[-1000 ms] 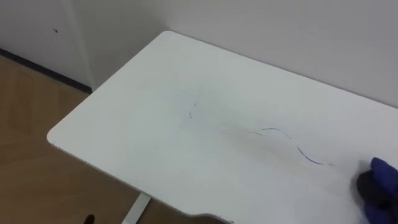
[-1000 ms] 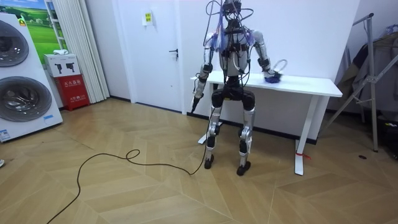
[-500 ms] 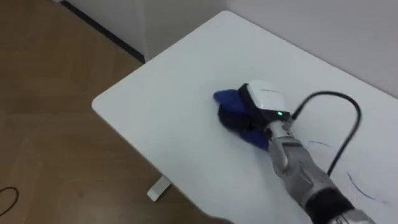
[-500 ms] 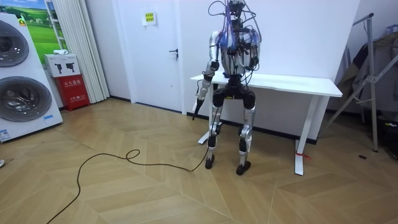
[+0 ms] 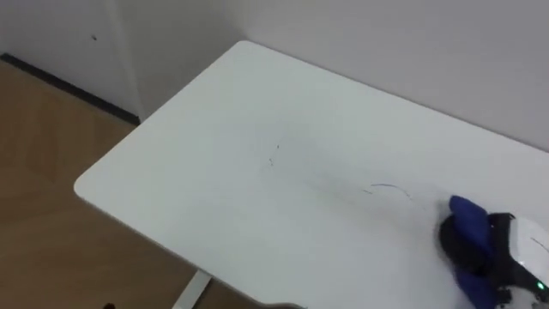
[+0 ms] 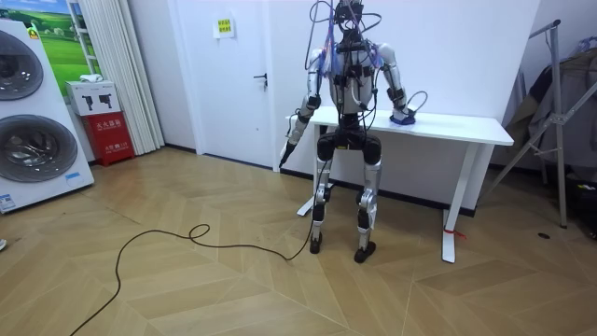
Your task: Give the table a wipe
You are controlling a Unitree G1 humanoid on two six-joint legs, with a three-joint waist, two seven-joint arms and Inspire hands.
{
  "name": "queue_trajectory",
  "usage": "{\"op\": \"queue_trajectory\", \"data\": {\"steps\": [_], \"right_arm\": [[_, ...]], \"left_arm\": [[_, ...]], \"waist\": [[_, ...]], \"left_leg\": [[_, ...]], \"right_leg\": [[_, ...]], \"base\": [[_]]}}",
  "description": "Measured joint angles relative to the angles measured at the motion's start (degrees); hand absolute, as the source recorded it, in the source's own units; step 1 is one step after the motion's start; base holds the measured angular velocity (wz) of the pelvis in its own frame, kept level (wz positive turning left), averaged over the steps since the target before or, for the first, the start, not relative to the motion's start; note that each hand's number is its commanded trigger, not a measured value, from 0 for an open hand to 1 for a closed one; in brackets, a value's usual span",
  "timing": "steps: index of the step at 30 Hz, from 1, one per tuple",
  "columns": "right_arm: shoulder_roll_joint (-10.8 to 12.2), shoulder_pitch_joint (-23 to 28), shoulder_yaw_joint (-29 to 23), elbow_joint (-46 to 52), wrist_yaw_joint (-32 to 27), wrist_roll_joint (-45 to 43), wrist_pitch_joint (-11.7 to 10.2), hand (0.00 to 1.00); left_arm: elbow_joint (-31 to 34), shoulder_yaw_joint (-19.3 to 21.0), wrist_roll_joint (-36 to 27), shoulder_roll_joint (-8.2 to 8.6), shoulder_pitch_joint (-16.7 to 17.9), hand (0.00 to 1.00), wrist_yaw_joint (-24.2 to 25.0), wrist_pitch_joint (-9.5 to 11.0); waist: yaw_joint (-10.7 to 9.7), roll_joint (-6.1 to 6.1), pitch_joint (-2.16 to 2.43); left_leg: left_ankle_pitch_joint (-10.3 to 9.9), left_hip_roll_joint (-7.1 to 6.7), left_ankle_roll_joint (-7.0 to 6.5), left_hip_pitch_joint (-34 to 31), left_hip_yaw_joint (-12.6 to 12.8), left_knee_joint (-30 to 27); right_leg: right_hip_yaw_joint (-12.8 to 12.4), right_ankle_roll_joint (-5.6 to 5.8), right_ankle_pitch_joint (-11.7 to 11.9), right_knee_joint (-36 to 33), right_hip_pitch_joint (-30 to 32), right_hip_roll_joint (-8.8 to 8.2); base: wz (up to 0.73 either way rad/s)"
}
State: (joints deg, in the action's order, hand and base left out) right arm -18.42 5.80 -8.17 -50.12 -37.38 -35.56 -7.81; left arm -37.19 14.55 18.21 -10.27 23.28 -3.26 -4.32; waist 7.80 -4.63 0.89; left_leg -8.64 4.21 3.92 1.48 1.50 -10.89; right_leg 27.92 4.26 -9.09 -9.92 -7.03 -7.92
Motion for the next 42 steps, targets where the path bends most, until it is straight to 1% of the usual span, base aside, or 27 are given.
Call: {"op": "queue_trajectory", "data": {"steps": [2,4,6,7,9,10,11,12,13,15,18,19,20,22,23,24,25,26,27,29,32,34,37,39,40,41,42], "right_arm": [[-0.22,-0.69,0.30,-0.19,0.21,2.56,0.56,1.00],[-0.16,-1.97,0.83,0.28,1.23,4.02,2.40,1.00],[0.04,-5.45,1.89,1.72,3.85,3.79,6.69,1.00],[0.06,-6.87,2.45,1.92,4.66,3.56,7.97,1.00],[1.00,-13.96,7.56,4.15,9.16,2.09,12.51,1.00],[1.43,-16.06,10.02,5.21,10.38,0.90,13.23,1.00],[2.48,-20.75,14.33,7.28,12.85,-2.16,13.58,1.00],[3.45,-25.16,17.84,8.61,14.70,-4.95,12.85,1.00],[3.53,-27.02,19.24,8.76,15.32,-5.60,12.14,1.00],[3.67,-31.62,23.48,8.72,17.92,-5.60,10.80,1.00],[3.66,-30.33,23.35,9.10,18.84,-5.76,10.12,1.00],[3.65,-29.23,22.95,8.95,18.81,-6.01,9.96,1.00],[3.43,-26.04,22.38,7.96,18.76,-6.81,9.58,1.00],[3.52,-19.13,19.60,8.69,16.27,-6.42,6.80,1.00],[3.53,-15.62,17.78,8.98,14.38,-6.56,4.01,1.00],[3.44,-12.60,16.02,9.03,12.90,-6.54,2.47,1.00],[3.33,-11.09,14.86,9.04,12.15,-6.55,2.07,1.00],[2.85,-8.20,12.35,9.03,10.59,-6.56,1.51,1.00],[1.77,-6.21,10.51,8.96,9.36,-6.55,1.33,1.00],[0.95,-4.19,7.94,7.90,8.37,-6.49,1.33,1.00],[0.44,-3.52,4.74,5.27,7.14,-5.64,1.38,1.00],[0.10,-3.54,4.50,4.00,6.68,-4.93,2.06,1.00],[0.21,-4.77,4.72,3.70,6.85,-2.80,4.82,1.00],[0.42,-7.24,5.26,3.70,8.51,-2.18,8.03,1.00],[0.68,-8.30,5.26,3.71,9.17,-2.20,8.93,1.00],[1.38,-11.17,5.87,3.72,10.52,-2.25,11.06,1.00],[1.54,-15.08,9.24,3.78,12.47,-2.66,12.90,1.00]], "left_arm": [[-0.04,-0.38,-0.50,-0.01,0.03,0.00,-0.07,0.03],[-0.17,-1.54,-3.00,0.00,0.25,0.00,-0.34,0.05],[-1.00,-2.97,-2.89,0.36,-0.07,0.00,-0.35,-0.06],[-1.10,-3.13,-2.89,0.56,-0.07,0.00,-0.34,-0.27],[-3.42,-4.88,-2.91,0.69,-0.98,0.00,-0.18,-0.55],[-4.06,-5.34,-2.93,0.64,-1.36,0.00,-0.06,-0.66],[-4.76,-5.98,-2.90,0.67,-2.53,0.00,0.29,-1.14],[-4.84,-6.66,-2.89,0.68,-2.78,0.00,0.96,-1.80],[-4.84,-7.09,-2.91,0.66,-3.28,0.00,1.36,-2.00],[-4.45,-8.04,-2.98,0.35,-3.39,0.00,1.49,-2.02],[-4.36,-7.85,-2.86,0.03,-1.12,0.00,1.54,-2.47],[-4.35,-7.87,-2.81,0.02,-1.00,0.00,1.63,-2.69],[-4.35,-7.92,-2.82,0.03,0.21,0.00,1.79,-2.85],[-4.34,-7.67,-2.37,0.14,1.98,0.00,1.95,-2.82],[-4.25,-6.98,-1.63,0.30,3.28,0.00,2.18,-2.80],[-4.14,-6.09,-1.66,0.30,4.27,0.00,2.34,-2.72],[-4.13,-5.53,-1.62,0.28,4.36,0.00,2.34,-2.67],[-4.11,-4.37,-1.28,0.27,4.52,0.00,2.34,-2.17],[-3.61,-3.47,-1.01,0.23,3.84,0.00,2.32,-1.42],[-1.41,-1.96,-0.02,0.13,3.35,0.00,2.27,-0.45],[-0.60,-1.23,-0.13,0.05,0.15,0.00,1.43,0.11],[-0.08,-2.02,-0.33,0.12,-0.87,0.00,1.18,0.76],[-1.03,-4.82,-2.88,0.18,-1.27,0.00,0.08,0.89],[-2.39,-6.38,-2.78,0.23,-0.93,0.00,-0.44,0.48],[-2.80,-6.57,-2.67,0.30,-0.78,0.00,-0.46,0.21],[-4.05,-6.83,-2.68,0.46,-0.78,0.00,-0.47,-0.48],[-4.97,-6.94,-2.79,0.59,-0.84,0.00,-0.37,-1.18]], "waist": [[0.33,-0.02,0.02],[0.55,0.05,-0.01],[2.21,0.22,-0.03],[2.71,0.30,-0.04],[5.72,0.91,-0.63],[6.25,1.12,-0.87],[6.99,1.29,-1.48],[7.39,1.74,-2.16],[8.06,1.87,-2.40],[11.38,1.90,-2.33],[12.08,0.82,-2.12],[11.79,0.65,-2.01],[10.54,0.52,-1.95],[8.48,0.56,-1.89],[7.24,0.81,-1.54],[5.50,0.82,-1.07],[4.84,0.82,-0.88],[3.67,0.84,-0.18],[2.68,0.91,-0.18],[1.67,0.84,-0.14],[0.09,0.90,-0.16],[0.15,0.98,-0.17],[1.64,1.19,-0.19],[4.06,1.23,-0.19],[4.67,1.26,-0.22],[6.10,1.25,-0.24],[7.54,1.32,-0.65]], "left_leg": [[-0.01,0.07,0.01,0.25,0.12,0.22],[-0.01,0.11,0.00,0.29,0.25,0.28],[-0.01,0.20,0.00,0.31,0.26,0.91],[-0.01,0.30,0.00,0.18,0.27,1.00],[0.00,0.61,0.01,0.24,0.22,1.17],[0.00,0.74,0.05,0.19,0.22,1.27],[0.02,1.01,0.24,-0.12,0.22,1.26],[0.16,1.11,0.43,-0.42,0.02,1.13],[0.18,1.10,0.46,-0.60,-0.13,1.17],[0.20,0.98,0.45,-1.06,-0.55,1.39],[0.17,0.69,0.36,-1.11,-1.62,1.47],[0.17,0.66,0.35,-1.10,-1.77,1.40],[0.18,0.49,0.33,-0.89,-2.48,1.24],[0.19,0.15,0.32,0.15,-2.78,1.28],[0.19,-0.05,0.32,0.90,-2.51,1.27],[0.19,-0.28,0.32,1.85,-2.40,1.33],[0.19,-0.38,0.32,2.20,-2.11,1.34],[0.19,-0.45,0.32,2.38,-1.12,1.35],[0.19,-0.45,0.32,2.83,0.01,1.45],[0.18,-0.45,0.31,3.42,0.45,1.49],[-0.16,-0.48,-0.22,3.20,0.62,1.46],[-0.55,-0.42,-0.57,3.04,0.83,1.51],[-1.21,-0.41,-0.43,1.98,0.68,0.38],[-1.17,-0.42,-0.49,1.30,0.65,0.01],[-1.16,-0.40,-0.50,0.97,0.58,-0.10],[-1.07,-0.43,-0.60,0.28,0.18,-0.09],[-0.78,-0.36,-0.96,-0.28,-0.03,-0.07]], "right_leg": [[-0.32,0.00,0.00,-0.14,0.00,0.03],[-0.66,-0.08,0.05,-0.22,0.22,0.08],[-2.07,-0.47,0.30,-1.02,1.73,0.16],[-2.53,-0.68,0.44,-1.17,2.09,0.28],[-3.98,-1.36,0.92,-2.12,3.77,0.70],[-4.01,-1.46,0.98,-2.46,4.27,0.77],[-3.99,-1.71,1.12,-2.86,5.15,0.98],[-3.96,-1.87,1.22,-2.72,6.02,1.15],[-3.95,-1.90,1.24,-2.68,6.21,1.17],[-3.78,-1.73,1.11,-2.54,6.53,1.14],[-1.94,-1.39,0.90,-1.49,5.01,0.95],[-1.67,-1.39,0.91,-1.49,4.74,0.93],[-1.24,-1.39,0.91,-1.41,3.73,0.86],[-1.37,-1.37,0.90,-0.67,1.77,0.79],[-1.25,-1.07,0.71,-0.55,1.04,0.52],[-0.97,-0.68,0.46,-0.61,0.07,0.22],[-0.88,-0.55,0.38,-0.60,-0.36,0.11],[-0.87,-0.33,0.25,-0.63,-0.60,-0.02],[-1.00,-0.32,0.24,-0.56,-0.90,-0.08],[-0.98,-0.31,0.24,-0.51,-1.19,-0.10],[-0.27,-0.23,0.19,0.19,-1.47,-0.02],[-0.39,0.06,0.00,-0.02,-1.29,0.02],[-1.05,0.75,-0.35,0.18,-0.61,0.03],[-2.17,0.17,0.41,-0.01,0.78,0.29],[-2.49,-0.06,0.63,-0.11,1.37,0.39],[-3.04,-0.57,1.17,-0.70,2.47,0.60],[-4.28,-1.60,1.89,-1.00,3.80,1.10]], "base": [[-0.06],[-0.14],[-0.38],[-0.55],[-0.56],[-0.40],[-0.18],[-0.11],[0.06],[0.12],[0.35],[0.47],[0.57],[0.41],[0.00],[-0.05],[0.00],[-0.04],[-0.08],[-0.18],[-0.04],[-0.04],[-0.10],[-0.31],[-0.41],[-0.52],[-0.52]]}}
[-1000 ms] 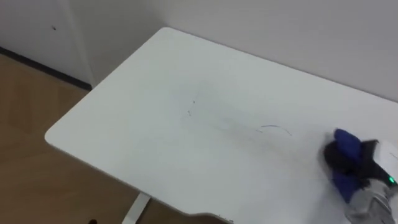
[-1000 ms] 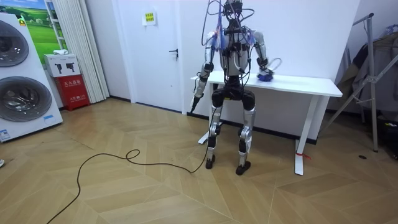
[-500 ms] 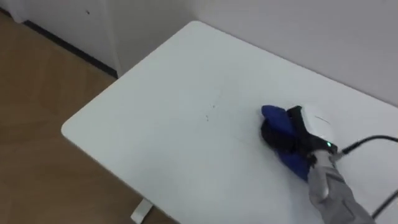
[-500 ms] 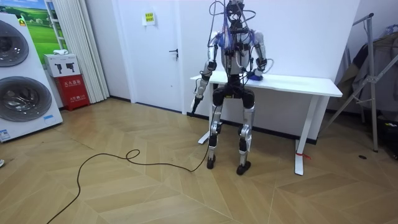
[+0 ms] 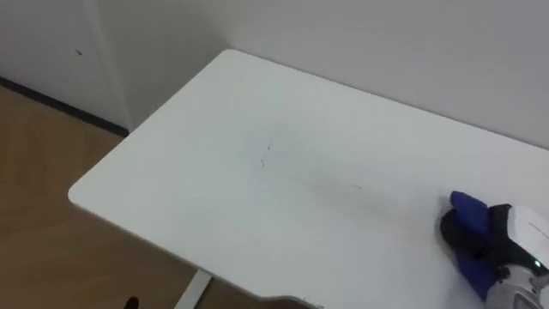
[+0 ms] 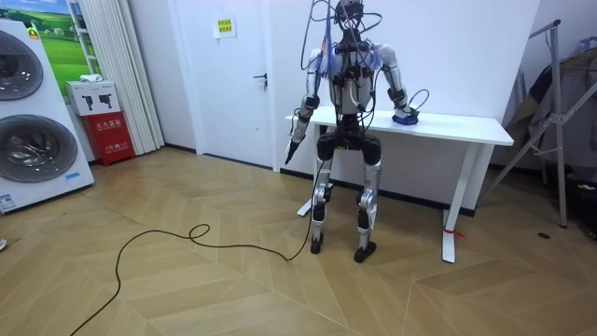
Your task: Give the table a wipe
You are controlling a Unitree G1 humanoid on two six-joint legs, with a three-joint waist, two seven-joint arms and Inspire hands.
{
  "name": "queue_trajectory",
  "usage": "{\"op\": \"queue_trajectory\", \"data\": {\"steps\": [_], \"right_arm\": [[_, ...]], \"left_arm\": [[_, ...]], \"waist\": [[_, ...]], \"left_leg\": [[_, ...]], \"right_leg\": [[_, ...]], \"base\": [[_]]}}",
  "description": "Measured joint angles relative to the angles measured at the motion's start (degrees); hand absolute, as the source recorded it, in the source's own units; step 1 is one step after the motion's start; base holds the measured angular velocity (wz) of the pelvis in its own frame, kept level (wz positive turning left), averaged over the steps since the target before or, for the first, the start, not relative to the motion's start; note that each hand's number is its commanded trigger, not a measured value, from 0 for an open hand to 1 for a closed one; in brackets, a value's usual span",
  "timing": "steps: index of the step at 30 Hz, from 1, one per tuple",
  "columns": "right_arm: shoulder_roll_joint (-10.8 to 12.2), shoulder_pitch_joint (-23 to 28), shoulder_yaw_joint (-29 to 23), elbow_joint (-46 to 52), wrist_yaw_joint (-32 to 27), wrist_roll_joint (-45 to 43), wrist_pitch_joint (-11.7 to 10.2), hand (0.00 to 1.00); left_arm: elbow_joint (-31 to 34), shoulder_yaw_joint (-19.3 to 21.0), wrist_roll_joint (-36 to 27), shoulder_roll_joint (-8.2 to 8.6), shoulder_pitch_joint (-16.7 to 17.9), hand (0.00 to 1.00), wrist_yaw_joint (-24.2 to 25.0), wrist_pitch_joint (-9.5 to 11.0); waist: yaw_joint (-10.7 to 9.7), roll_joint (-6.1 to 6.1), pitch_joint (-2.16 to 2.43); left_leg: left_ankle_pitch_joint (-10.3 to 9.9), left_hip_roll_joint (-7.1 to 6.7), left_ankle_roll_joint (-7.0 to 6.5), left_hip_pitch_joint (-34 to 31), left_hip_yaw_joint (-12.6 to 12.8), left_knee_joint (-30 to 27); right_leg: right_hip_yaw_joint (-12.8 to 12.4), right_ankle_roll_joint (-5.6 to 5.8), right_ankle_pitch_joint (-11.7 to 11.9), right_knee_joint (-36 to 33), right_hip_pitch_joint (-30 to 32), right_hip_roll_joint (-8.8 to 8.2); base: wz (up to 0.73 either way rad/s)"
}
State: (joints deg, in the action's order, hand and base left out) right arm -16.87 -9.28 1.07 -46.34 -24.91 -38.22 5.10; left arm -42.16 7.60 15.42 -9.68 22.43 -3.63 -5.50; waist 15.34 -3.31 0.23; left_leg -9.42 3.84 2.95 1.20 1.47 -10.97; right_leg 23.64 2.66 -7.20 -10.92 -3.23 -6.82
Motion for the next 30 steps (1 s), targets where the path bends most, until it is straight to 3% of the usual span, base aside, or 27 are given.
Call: {"op": "queue_trajectory", "data": {"steps": [1,3,5,6,8,10,11,13,15,17,18,20,22,24,25,27,28,30], "right_arm": [[0.06,-1.91,1.99,0.07,1.12,-0.35,0.44,1.00],[1.30,-10.59,9.25,0.29,5.44,-2.61,1.36,1.00],[1.49,-16.36,12.96,0.24,7.88,-4.33,0.40,1.00],[1.55,-18.97,14.37,0.22,8.90,-4.35,-0.32,1.00],[1.65,-20.08,15.15,0.99,9.40,-4.60,-1.72,1.00],[1.65,-17.95,14.97,1.56,9.29,-5.36,-2.58,1.00],[1.64,-15.52,14.89,0.89,9.14,-6.45,-2.67,1.00],[2.01,-9.17,11.56,0.24,5.85,-4.34,-6.55,1.00],[2.03,-2.31,6.04,0.22,0.75,-4.02,-11.72,1.00],[1.96,2.71,-0.26,0.21,-1.67,-4.07,-13.07,1.00],[1.29,5.97,-4.06,-0.34,-2.94,-3.52,-13.15,1.00],[-0.68,10.46,-8.55,-2.59,-4.58,-0.54,-13.41,1.00],[-3.07,15.31,-12.41,-3.85,-5.24,2.97,-13.38,1.00],[-3.72,18.77,-14.14,-5.64,-6.44,6.66,-12.97,1.00],[-3.67,19.37,-14.29,-5.66,-6.67,7.06,-12.82,1.00],[-2.84,19.70,-14.53,-4.58,-7.04,7.42,-11.53,1.00],[-2.49,18.97,-14.00,-4.33,-7.05,7.41,-11.00,1.00],[-0.12,15.06,-11.42,-2.37,-7.35,6.71,-7.03,1.00]], "left_arm": [[-0.37,-0.15,-0.13,-0.01,-0.17,0.00,0.17,-0.42],[-1.58,-0.91,-0.19,-0.10,-0.85,0.00,0.90,-1.06],[-1.82,-1.17,-0.19,-0.11,-1.77,0.00,1.76,-1.05],[-1.94,-1.21,-0.25,-0.19,-1.77,0.00,2.02,-1.06],[-1.85,-1.10,-0.25,-0.30,-0.99,0.00,2.06,-1.29],[-1.78,-1.07,-0.25,-0.31,0.43,0.00,2.47,-1.86],[-1.73,-1.09,-0.17,-0.35,1.10,0.00,3.01,-1.94],[-1.63,-0.94,0.52,-0.29,1.80,0.00,3.35,-1.90],[-1.21,0.02,2.30,-0.28,2.14,0.00,3.33,-1.29],[-1.09,3.20,3.06,-0.32,2.13,0.00,3.16,-0.11],[0.06,5.01,3.19,-0.61,1.97,0.00,3.04,0.30],[2.10,6.57,3.67,-1.09,1.53,0.00,2.89,1.18],[2.68,8.06,4.34,-1.57,0.61,0.00,2.78,2.63],[2.59,7.90,4.27,-3.48,0.00,0.00,1.97,3.57],[2.61,7.97,4.27,-3.91,-0.42,0.00,1.75,3.54],[1.67,7.62,3.60,-4.41,-1.65,0.00,1.49,4.22],[1.26,7.19,3.05,-4.47,-1.92,0.00,1.38,4.48],[-2.79,4.57,1.93,-4.98,-4.48,0.00,1.22,6.10]], "waist": [[0.55,0.03,-0.18],[2.57,-0.14,-0.62],[3.97,0.11,-1.46],[5.60,0.09,-1.47],[6.96,-0.31,-1.31],[6.68,-0.67,-1.34],[5.70,-0.78,-1.31],[2.95,-0.99,-1.22],[-1.29,-0.97,-1.19],[-4.49,-1.05,-0.78],[-6.51,-1.30,-0.35],[-9.17,-1.45,-0.06],[-9.14,-0.88,0.47],[-9.71,-0.81,0.54],[-10.16,-0.66,0.59],[-10.24,0.22,0.65],[-9.92,0.60,0.64],[-7.39,1.69,0.44]], "left_leg": [[0.12,0.08,0.02,-0.32,-0.13,0.02],[0.66,0.50,0.44,-1.78,-0.60,0.12],[0.93,0.52,0.69,-2.37,-1.80,0.24],[1.25,0.49,0.80,-2.60,-2.32,0.63],[1.76,0.32,0.79,-2.42,-3.23,1.55],[1.77,0.24,0.75,-2.28,-3.62,1.40],[1.78,0.16,0.73,-1.97,-3.61,1.32],[1.83,-0.65,0.65,-1.17,-3.11,1.26],[1.80,-1.57,0.53,0.52,-1.08,1.22],[1.45,-1.73,-0.05,1.46,0.81,1.21],[1.03,-1.59,-0.71,1.91,2.06,1.00],[0.03,-1.40,-1.98,2.74,4.67,-0.02],[-2.35,-0.17,-2.15,3.64,6.74,-0.60],[-4.63,2.02,-2.24,3.21,9.82,-3.75],[-5.22,2.66,-2.11,2.78,9.97,-5.03],[-6.82,5.46,-1.40,0.92,10.91,-9.04],[-6.93,6.35,-0.98,0.60,11.06,-9.60],[-6.55,9.86,1.07,-0.68,10.17,-10.71]], "right_leg": [[-0.16,-0.31,0.22,-0.08,0.48,0.17],[-0.32,-0.90,0.32,-0.85,2.48,0.56],[-0.10,-1.12,0.10,-0.75,3.35,0.87],[0.33,-1.11,-0.11,-0.70,3.63,0.88],[1.12,-0.80,-0.36,-0.39,3.27,0.83],[2.60,-0.63,-0.46,0.14,2.03,0.73],[3.47,-0.62,-0.46,0.19,1.01,0.60],[3.47,0.40,-1.11,0.03,-0.72,-0.23],[3.19,1.56,-1.87,-0.31,-2.65,-1.44],[3.21,1.98,-2.14,-1.59,-2.94,-2.14],[3.07,2.00,-2.15,-2.34,-3.00,-2.35],[2.38,2.03,-2.17,-3.26,-3.69,-2.76],[0.77,2.28,-2.33,-4.33,-3.65,-3.10],[0.68,2.70,-2.32,-6.63,-3.08,-3.29],[0.99,2.59,-2.57,-8.49,-2.63,-3.84],[1.13,3.16,-3.93,-14.21,-1.26,-8.66],[0.60,3.18,-3.90,-14.28,-0.96,-9.60],[-1.67,3.71,-2.45,-10.40,-0.13,-11.65]], "base": [[-0.32],[-0.02],[0.23],[0.31],[0.33],[0.43],[0.57],[0.54],[0.16],[-0.12],[-0.15],[-0.16],[-0.50],[-0.66],[-0.39],[-0.33],[-0.57],[-0.74]]}}
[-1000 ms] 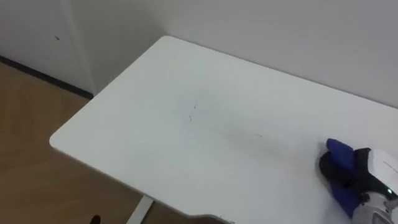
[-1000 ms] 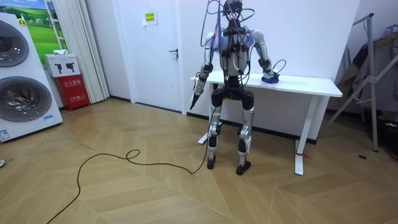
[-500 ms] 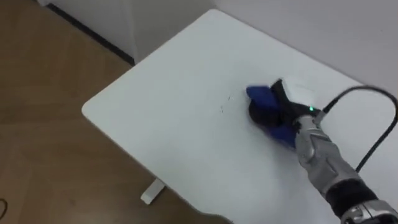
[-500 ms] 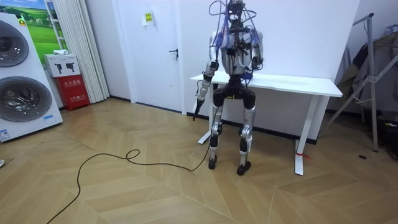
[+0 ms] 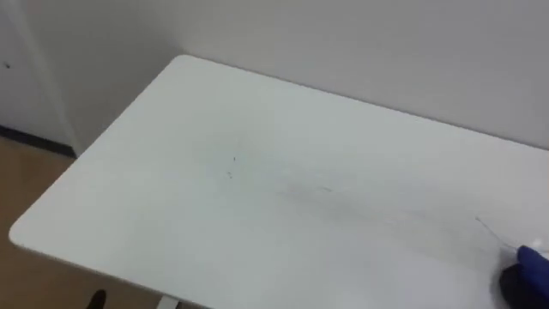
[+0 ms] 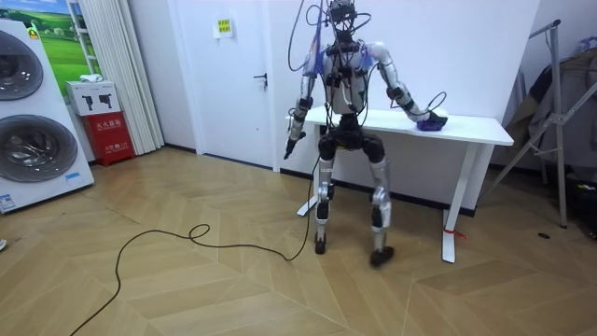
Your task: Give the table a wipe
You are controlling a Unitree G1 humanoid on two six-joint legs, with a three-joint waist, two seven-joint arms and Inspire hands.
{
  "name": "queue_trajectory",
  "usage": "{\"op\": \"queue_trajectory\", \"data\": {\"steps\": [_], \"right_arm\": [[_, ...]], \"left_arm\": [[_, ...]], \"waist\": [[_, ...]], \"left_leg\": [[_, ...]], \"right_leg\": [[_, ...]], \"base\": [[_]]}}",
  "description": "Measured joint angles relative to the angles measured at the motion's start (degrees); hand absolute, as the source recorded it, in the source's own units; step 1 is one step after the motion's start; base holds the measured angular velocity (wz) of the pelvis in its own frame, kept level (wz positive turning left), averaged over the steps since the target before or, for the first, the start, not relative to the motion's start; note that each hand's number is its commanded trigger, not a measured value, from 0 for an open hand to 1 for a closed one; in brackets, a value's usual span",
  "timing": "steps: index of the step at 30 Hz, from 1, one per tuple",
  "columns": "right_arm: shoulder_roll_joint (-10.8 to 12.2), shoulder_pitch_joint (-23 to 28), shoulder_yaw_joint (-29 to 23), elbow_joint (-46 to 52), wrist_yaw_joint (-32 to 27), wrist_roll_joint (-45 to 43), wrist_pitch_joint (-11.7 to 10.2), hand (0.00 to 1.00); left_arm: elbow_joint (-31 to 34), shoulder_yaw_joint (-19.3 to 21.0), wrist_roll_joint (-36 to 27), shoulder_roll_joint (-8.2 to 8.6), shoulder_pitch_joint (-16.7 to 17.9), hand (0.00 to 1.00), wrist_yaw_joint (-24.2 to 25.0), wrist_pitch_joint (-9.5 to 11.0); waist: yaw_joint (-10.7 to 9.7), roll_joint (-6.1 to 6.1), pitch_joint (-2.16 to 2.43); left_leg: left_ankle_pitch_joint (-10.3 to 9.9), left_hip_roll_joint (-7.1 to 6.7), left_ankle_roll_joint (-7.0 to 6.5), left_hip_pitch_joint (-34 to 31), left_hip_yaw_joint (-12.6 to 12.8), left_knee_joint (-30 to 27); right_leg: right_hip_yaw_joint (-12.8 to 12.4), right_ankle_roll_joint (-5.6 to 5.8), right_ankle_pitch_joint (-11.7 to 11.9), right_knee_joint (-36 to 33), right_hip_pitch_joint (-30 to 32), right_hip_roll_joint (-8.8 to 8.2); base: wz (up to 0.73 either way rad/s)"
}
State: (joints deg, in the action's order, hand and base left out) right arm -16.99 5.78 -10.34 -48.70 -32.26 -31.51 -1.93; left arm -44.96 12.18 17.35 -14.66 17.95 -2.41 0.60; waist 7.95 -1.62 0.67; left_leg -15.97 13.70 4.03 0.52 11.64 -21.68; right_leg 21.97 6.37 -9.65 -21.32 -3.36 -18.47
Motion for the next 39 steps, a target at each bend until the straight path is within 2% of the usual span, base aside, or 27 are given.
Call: {"op": "queue_trajectory", "data": {"steps": [1,3,4,5,6,7,8,9,10,11,12,13,14,15,16,17,18,20,22,24,28,30,31,33,34,36,39], "right_arm": [[0.60,-1.66,1.25,0.32,0.04,-0.14,1.17,1.00],[3.05,-10.04,7.27,2.92,2.71,-3.15,5.04,1.00],[3.61,-12.81,9.07,3.64,4.06,-4.54,5.52,1.00],[4.34,-18.74,13.61,5.04,7.44,-7.65,5.70,1.00],[4.17,-24.11,18.05,5.29,9.50,-10.86,4.87,1.00],[3.47,-26.24,19.37,5.33,10.27,-11.97,4.12,1.00],[3.16,-27.92,20.71,5.71,11.23,-13.22,3.74,1.00],[2.86,-26.73,20.13,6.63,11.20,-14.03,3.08,1.00],[2.60,-25.50,19.85,7.20,11.21,-14.59,2.73,1.00],[1.90,-23.00,19.20,8.27,11.05,-16.06,1.42,1.00],[0.57,-19.89,17.49,9.19,10.22,-16.29,0.02,1.00],[-0.11,-18.27,16.17,9.17,9.46,-15.99,-0.76,1.00],[-1.48,-14.95,13.31,9.17,8.13,-15.64,-1.90,1.00],[-2.68,-11.46,10.11,9.19,7.04,-15.14,-2.77,1.00],[-3.19,-9.86,8.54,9.18,6.56,-14.92,-3.22,1.00],[-3.50,-7.03,6.27,9.18,6.04,-14.53,-3.72,1.00],[-3.50,-5.30,4.95,9.00,6.01,-13.35,-3.71,1.00],[-3.44,-4.60,4.69,8.43,6.16,-12.73,-3.70,1.00],[-3.25,-5.10,5.25,8.99,6.80,-11.97,-3.25,1.00],[-2.56,-6.21,6.97,9.84,6.98,-11.46,-1.46,1.00],[-0.83,-9.84,10.90,12.13,9.23,-11.16,2.62,1.00],[0.33,-13.49,15.34,13.91,11.62,-11.49,3.60,1.00],[0.56,-14.42,16.56,13.91,11.94,-11.69,3.55,1.00],[1.15,-16.58,18.88,13.85,12.54,-12.36,3.11,1.00],[1.02,-16.75,18.88,13.69,12.45,-12.34,2.86,1.00],[-0.28,-16.68,17.94,12.09,11.30,-10.91,1.00,1.00],[-1.00,-14.70,15.29,8.22,7.68,-10.17,-2.30,1.00]], "left_arm": [[-0.69,-0.56,-0.42,-0.05,-0.88,0.00,0.00,-0.02],[-4.31,-2.40,-0.99,0.18,-3.82,0.00,0.10,-0.39],[-5.34,-2.82,-1.14,0.24,-4.84,0.00,0.28,-0.37],[-6.19,-3.26,-2.04,0.39,-6.45,0.00,0.67,-0.44],[-6.01,-3.43,-2.42,0.57,-8.15,0.00,0.93,-0.37],[-5.89,-3.60,-3.55,1.64,-9.33,0.00,0.98,-0.31],[-4.21,-4.46,-6.54,2.49,-9.31,0.00,1.67,0.64],[-2.20,-5.47,-7.94,2.73,-7.70,0.00,2.44,1.04],[-1.34,-5.54,-8.24,2.75,-6.16,0.00,2.98,1.08],[0.75,-5.10,-8.01,2.73,-2.66,0.00,3.45,0.67],[2.43,-4.08,-7.39,2.71,1.12,0.00,3.92,0.08],[2.45,-3.40,-6.67,2.71,2.53,0.00,4.08,-0.13],[1.99,-2.32,-4.86,2.70,4.96,0.00,4.18,-0.89],[1.54,-1.16,-3.60,2.70,7.05,0.00,4.42,-1.57],[1.46,-0.58,-3.08,2.64,7.84,0.00,4.44,-1.91],[1.43,0.62,-2.28,2.58,9.21,0.00,4.40,-2.47],[1.42,1.41,-1.82,2.60,10.08,0.00,4.24,-2.63],[0.89,0.92,-2.20,2.88,10.47,0.00,4.31,-2.64],[0.59,0.89,-2.20,3.52,9.68,0.00,4.20,-2.61],[0.58,-0.18,-3.17,4.02,7.83,0.00,3.62,-2.63],[0.54,-1.64,-4.38,4.67,2.97,0.00,2.46,-2.69],[0.57,-2.60,-6.23,4.91,0.20,0.00,2.50,-2.62],[0.75,-2.82,-6.79,5.02,-0.26,0.00,2.49,-2.59],[1.22,-3.92,-8.40,5.02,-0.94,0.00,2.58,-2.02],[1.21,-3.92,-8.67,5.00,-0.90,0.00,2.57,-1.98],[1.99,-3.88,-8.81,4.55,0.67,0.00,2.70,-2.38],[2.27,-2.73,-8.05,4.27,3.88,0.00,3.00,-2.74]], "waist": [[0.76,0.00,0.00],[2.81,-0.01,-0.04],[3.22,0.00,-0.05],[3.63,0.08,-0.17],[5.15,-0.21,-0.53],[5.92,0.99,-0.91],[6.32,1.63,-1.94],[5.97,1.77,-1.97],[5.61,1.40,-2.11],[4.65,1.32,-1.96],[3.26,0.85,-1.93],[2.51,0.62,-1.90],[1.62,0.20,-1.81],[0.98,-0.05,-1.38],[0.51,-0.01,-1.26],[0.01,0.26,-0.73],[0.44,0.26,-0.24],[0.65,0.42,-0.18],[2.21,0.74,-0.08],[2.87,1.10,-0.03],[3.47,0.43,-0.16],[3.53,-0.48,-0.55],[3.66,-0.58,-0.61],[4.23,-1.13,-1.18],[4.54,-1.32,-1.27],[4.27,-1.65,-1.63],[2.96,-1.93,-1.40]], "left_leg": [[0.11,0.74,0.67,-0.18,-0.25,0.02],[1.03,2.85,3.79,-1.96,-3.92,0.27],[1.47,3.43,4.73,-2.34,-4.74,0.65],[2.53,4.67,6.86,-3.50,-7.28,1.52],[3.83,5.68,9.27,-4.61,-7.53,2.14],[4.44,7.58,9.72,-5.13,-7.92,2.18],[7.95,8.91,6.77,-6.10,-7.57,2.76],[12.29,9.32,4.94,-7.50,-7.32,3.55],[13.85,9.37,4.74,-8.00,-7.21,3.63],[14.50,8.18,4.49,-8.45,-6.84,2.52],[14.13,6.07,4.01,-9.57,-6.74,0.36],[13.65,4.88,3.40,-9.95,-6.73,-0.61],[11.64,1.91,2.91,-9.85,-6.56,-2.12],[8.89,-1.50,2.86,-9.49,-6.40,-2.38],[7.60,-2.92,2.66,-9.08,-5.99,-2.37],[5.72,-4.73,1.97,-8.34,-4.68,-1.69],[5.36,-4.86,1.54,-6.60,-3.64,-0.50],[5.15,-4.94,1.90,-3.58,-3.54,2.16],[5.21,-5.17,2.01,-1.39,-2.87,4.49],[5.24,-5.62,1.97,0.15,-2.25,6.18],[5.76,-5.94,1.91,0.18,-2.40,8.32],[6.27,-5.96,1.98,0.02,-2.51,9.58],[6.33,-5.99,1.98,0.07,-2.50,9.93],[6.43,-6.25,1.93,0.25,-2.74,10.37],[6.43,-6.31,1.93,0.08,-2.94,10.34],[6.43,-6.55,1.93,-0.84,-4.43,10.30],[6.43,-6.99,1.93,-0.99,-7.17,10.27]], "right_leg": [[-0.25,0.15,0.77,1.42,0.49,-0.40],[-0.23,0.36,4.94,6.95,1.67,-0.40],[-0.99,0.50,5.79,7.85,2.48,0.22],[-2.16,0.47,6.89,7.75,3.86,2.04],[-0.70,3.19,5.40,4.66,6.05,3.12],[0.29,2.44,3.57,2.20,7.20,4.42],[1.12,0.90,0.07,-1.94,9.13,5.40],[3.07,-0.33,-2.57,-3.81,9.54,5.44],[3.97,-0.81,-3.53,-4.28,9.29,5.55],[5.57,-1.61,-4.96,-4.68,8.34,5.48],[7.73,-2.10,-5.46,-3.94,6.71,5.31],[8.76,-2.17,-5.48,-3.06,5.66,5.22],[9.82,-2.27,-5.42,-1.24,3.75,5.24],[10.81,-2.25,-5.16,0.61,1.99,5.74],[11.28,-2.21,-5.07,1.42,1.13,6.17],[11.64,-2.14,-4.87,3.13,-0.19,7.25],[11.27,-2.13,-4.75,3.87,-1.17,8.03],[10.20,-1.97,-4.30,5.01,-2.55,8.56],[8.09,-1.92,-3.53,5.89,-2.59,8.85],[6.52,-1.71,-2.84,6.50,-2.63,8.86],[3.68,-2.23,-1.86,6.40,-0.43,9.34],[2.29,-2.60,-1.34,6.42,1.04,9.71],[2.03,-2.65,-1.26,6.44,1.40,9.75],[1.97,-2.65,-1.14,6.52,1.66,9.66],[2.03,-2.63,-1.13,6.55,1.75,9.63],[3.78,-2.30,-0.92,7.86,1.31,9.69],[6.71,-2.09,-0.81,8.99,-0.63,9.65]], "base": [[-0.93],[-0.95],[-0.81],[-0.71],[-0.66],[-0.15],[0.55],[0.88],[0.94],[0.84],[0.82],[0.87],[0.70],[0.63],[0.53],[0.27],[0.06],[-0.36],[-0.57],[-0.42],[-0.40],[-0.35],[-0.17],[-0.03],[0.12],[0.33],[0.50]]}}
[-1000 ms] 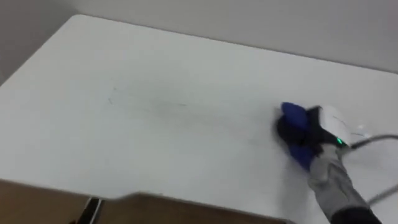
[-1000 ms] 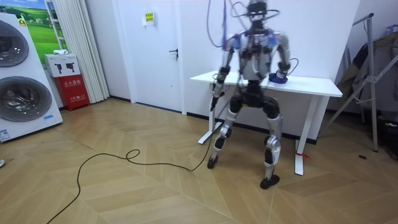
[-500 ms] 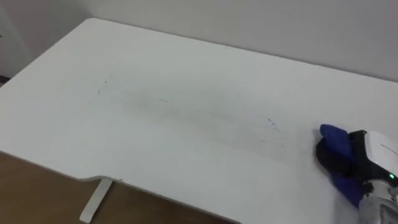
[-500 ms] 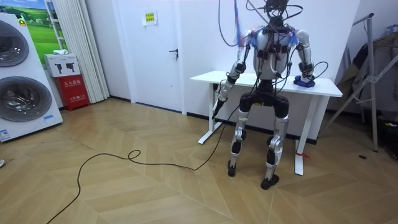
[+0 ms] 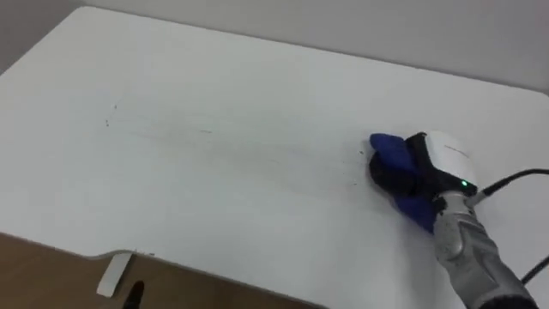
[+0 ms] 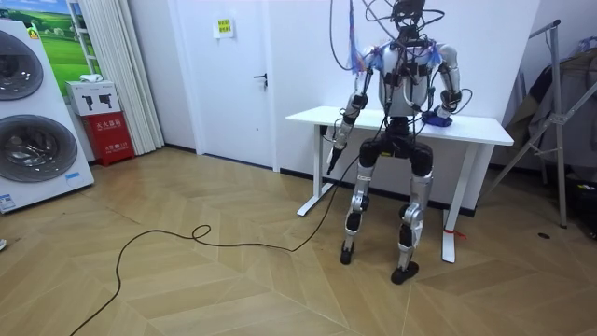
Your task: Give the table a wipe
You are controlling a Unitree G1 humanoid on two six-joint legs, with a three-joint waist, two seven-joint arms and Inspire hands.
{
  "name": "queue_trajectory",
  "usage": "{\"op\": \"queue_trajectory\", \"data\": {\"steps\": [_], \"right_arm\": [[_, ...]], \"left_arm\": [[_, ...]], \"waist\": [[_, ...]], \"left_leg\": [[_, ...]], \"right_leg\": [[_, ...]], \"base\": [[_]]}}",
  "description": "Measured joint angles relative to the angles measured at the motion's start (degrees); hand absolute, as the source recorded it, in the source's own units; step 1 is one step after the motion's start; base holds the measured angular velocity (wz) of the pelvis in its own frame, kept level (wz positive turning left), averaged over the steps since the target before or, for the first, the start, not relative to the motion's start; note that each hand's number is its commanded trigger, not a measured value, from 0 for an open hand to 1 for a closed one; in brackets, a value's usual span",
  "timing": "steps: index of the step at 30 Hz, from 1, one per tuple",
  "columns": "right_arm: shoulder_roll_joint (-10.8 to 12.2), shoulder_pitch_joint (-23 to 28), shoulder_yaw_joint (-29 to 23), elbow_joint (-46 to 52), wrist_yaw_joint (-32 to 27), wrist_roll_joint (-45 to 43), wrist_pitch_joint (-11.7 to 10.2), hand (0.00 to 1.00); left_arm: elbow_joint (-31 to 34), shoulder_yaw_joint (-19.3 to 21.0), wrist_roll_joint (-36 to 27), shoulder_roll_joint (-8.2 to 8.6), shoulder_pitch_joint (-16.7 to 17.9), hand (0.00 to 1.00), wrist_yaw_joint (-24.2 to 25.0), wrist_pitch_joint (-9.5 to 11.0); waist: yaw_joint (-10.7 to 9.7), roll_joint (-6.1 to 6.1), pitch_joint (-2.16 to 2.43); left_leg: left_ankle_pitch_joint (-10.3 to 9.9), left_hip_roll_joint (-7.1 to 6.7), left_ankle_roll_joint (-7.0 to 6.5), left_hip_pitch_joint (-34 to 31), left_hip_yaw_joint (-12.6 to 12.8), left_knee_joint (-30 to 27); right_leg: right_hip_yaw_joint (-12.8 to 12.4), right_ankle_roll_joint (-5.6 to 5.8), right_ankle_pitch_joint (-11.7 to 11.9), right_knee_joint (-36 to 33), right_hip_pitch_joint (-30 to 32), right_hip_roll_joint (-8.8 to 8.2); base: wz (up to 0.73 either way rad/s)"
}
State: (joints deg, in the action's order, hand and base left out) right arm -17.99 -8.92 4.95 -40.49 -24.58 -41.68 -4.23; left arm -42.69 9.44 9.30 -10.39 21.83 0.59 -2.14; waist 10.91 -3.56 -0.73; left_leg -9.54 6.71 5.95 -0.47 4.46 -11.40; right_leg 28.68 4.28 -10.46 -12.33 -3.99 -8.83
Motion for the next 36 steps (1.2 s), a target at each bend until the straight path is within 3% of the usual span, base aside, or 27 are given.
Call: {"op": "queue_trajectory", "data": {"steps": [3,8,10,11,14,17,18,20,21,25,27,28,29,30,32,33,36], "right_arm": [[-0.65,2.82,-3.71,-2.43,-2.20,0.68,-1.30,1.00],[-1.83,2.72,-5.55,-4.60,-2.12,1.51,-1.14,1.00],[-2.12,1.53,-4.29,-5.73,-2.11,1.82,-0.15,1.00],[-2.11,0.04,-3.19,-5.82,-1.34,2.39,1.18,1.00],[-1.78,-4.09,1.15,-5.83,1.33,2.74,5.73,1.00],[-1.28,-11.06,8.01,-6.01,5.40,2.55,6.86,1.00],[-1.06,-14.39,10.38,-6.43,6.17,1.11,6.63,1.00],[-0.96,-18.17,11.86,-8.67,6.08,0.59,5.57,1.00],[-0.94,-18.79,11.73,-9.01,6.03,0.79,5.36,1.00],[-1.83,-15.76,7.65,-11.31,4.58,1.66,2.36,1.00],[-2.00,-10.10,1.09,-11.78,2.12,2.86,-0.72,1.00],[-2.21,-8.62,-0.27,-12.08,1.39,3.72,-1.27,1.00],[-2.41,-5.75,-3.82,-12.08,0.64,4.33,-2.62,1.00],[-2.57,-3.46,-7.48,-12.12,0.54,4.32,-3.42,1.00],[-3.60,-0.59,-11.91,-13.01,0.68,4.49,-3.78,1.00],[-5.32,0.35,-13.25,-14.23,1.14,5.17,-3.75,1.00],[-8.21,1.64,-13.46,-15.80,2.00,6.36,-2.90,1.00]], "left_arm": [[0.01,1.90,0.26,-0.62,3.43,0.00,-0.03,0.04],[0.06,2.71,0.50,-1.17,4.26,0.00,0.02,0.04],[0.01,1.92,0.22,-1.20,3.40,0.00,0.07,0.04],[0.00,0.86,0.15,-1.19,2.94,0.00,0.09,0.03],[-0.15,-1.20,0.49,-0.46,0.47,0.00,0.22,0.01],[-0.61,-2.06,0.46,-0.34,-1.84,0.00,1.34,-0.05],[-0.57,-2.42,0.48,-0.53,-2.39,0.00,1.37,-0.37],[-0.43,-2.70,0.38,-1.25,-2.85,0.00,1.50,-1.22],[-0.43,-2.93,0.29,-1.87,-2.44,0.00,1.58,-1.86],[-0.70,-2.46,0.59,-2.22,0.71,0.00,2.61,-2.44],[-0.02,-0.46,2.72,-2.26,3.38,0.00,2.97,-2.43],[0.10,-0.23,2.81,-2.26,4.06,0.00,2.87,-2.42],[0.16,0.49,3.86,-2.13,5.13,0.00,2.88,-2.30],[0.15,1.54,5.44,-1.88,5.74,0.00,2.91,-2.20],[0.30,3.13,7.16,-1.94,6.17,0.00,2.86,-1.47],[0.50,3.99,7.14,-2.04,5.56,0.00,2.69,-0.86],[1.20,3.53,7.00,-1.98,3.60,0.00,2.29,0.51]], "waist": [[-0.75,-0.12,0.40],[-0.40,-0.14,0.50],[0.72,0.04,0.49],[0.99,0.10,0.48],[4.30,-0.01,0.51],[7.38,-0.79,0.49],[8.62,-0.99,-0.34],[9.89,-1.69,-0.81],[10.01,-2.17,-0.80],[9.31,-2.08,-0.81],[5.84,-1.96,-0.72],[5.04,-1.66,-0.73],[3.33,-1.70,-0.17],[1.91,-1.64,-0.03],[0.47,-1.51,0.24],[-0.16,-1.40,0.49],[-1.05,-0.43,1.03]], "left_leg": [[0.00,-0.47,-0.01,0.72,-1.54,-0.01],[0.10,-0.70,-0.16,0.62,-3.03,-0.17],[0.16,-0.69,-0.24,0.28,-3.07,-0.50],[0.39,-0.70,-0.25,0.06,-3.06,-0.53],[0.73,-0.38,-0.09,-0.50,-3.17,-0.28],[1.42,-0.28,-0.07,-1.93,-3.49,-0.10],[1.61,-0.31,-0.11,-2.36,-3.71,-0.23],[1.95,-0.57,-0.19,-3.92,-4.82,-0.46],[2.30,-1.15,-0.29,-4.72,-6.38,-0.41],[2.48,-2.30,-0.59,-5.52,-9.09,-0.50],[2.82,-3.39,-1.12,-4.94,-9.12,-0.53],[2.85,-3.60,-1.18,-4.77,-9.11,-0.56],[2.86,-3.97,-1.24,-4.68,-9.10,-0.75],[2.80,-4.15,-1.34,-4.10,-9.06,-0.80],[2.77,-4.17,-1.37,-3.10,-8.60,-0.75],[2.76,-4.17,-1.40,-2.71,-7.97,-0.73],[2.66,-3.96,-1.57,-1.69,-6.36,-0.44]], "right_leg": [[2.86,0.45,0.24,1.59,-2.99,0.02],[5.10,0.55,0.21,1.70,-4.37,0.02],[5.11,0.56,0.20,1.72,-4.21,0.03],[4.89,0.55,0.20,1.69,-3.97,0.03],[3.78,0.08,0.48,1.38,-2.60,0.31],[2.34,-0.46,0.61,0.03,0.26,0.34],[2.19,-0.62,0.68,-0.31,1.24,0.27],[3.00,-0.77,0.83,-0.09,2.07,0.28],[3.43,-0.68,0.87,0.57,1.89,0.32],[4.98,-0.28,1.07,0.81,0.92,-0.15],[6.10,0.39,0.70,0.91,-1.31,-0.89],[6.09,0.52,0.71,1.00,-1.82,-1.02],[6.07,0.76,0.85,1.68,-2.54,-1.14],[5.96,0.94,0.86,1.93,-3.34,-1.25],[5.73,1.12,0.75,1.70,-3.98,-1.46],[5.33,1.31,0.62,1.66,-4.17,-1.59],[3.49,1.44,0.47,1.71,-4.21,-1.65]], "base": [[0.47],[0.23],[0.00],[-0.19],[-0.34],[-0.17],[-0.08],[0.31],[0.57],[0.51],[0.63],[0.50],[0.25],[0.14],[-0.10],[-0.18],[-0.29]]}}
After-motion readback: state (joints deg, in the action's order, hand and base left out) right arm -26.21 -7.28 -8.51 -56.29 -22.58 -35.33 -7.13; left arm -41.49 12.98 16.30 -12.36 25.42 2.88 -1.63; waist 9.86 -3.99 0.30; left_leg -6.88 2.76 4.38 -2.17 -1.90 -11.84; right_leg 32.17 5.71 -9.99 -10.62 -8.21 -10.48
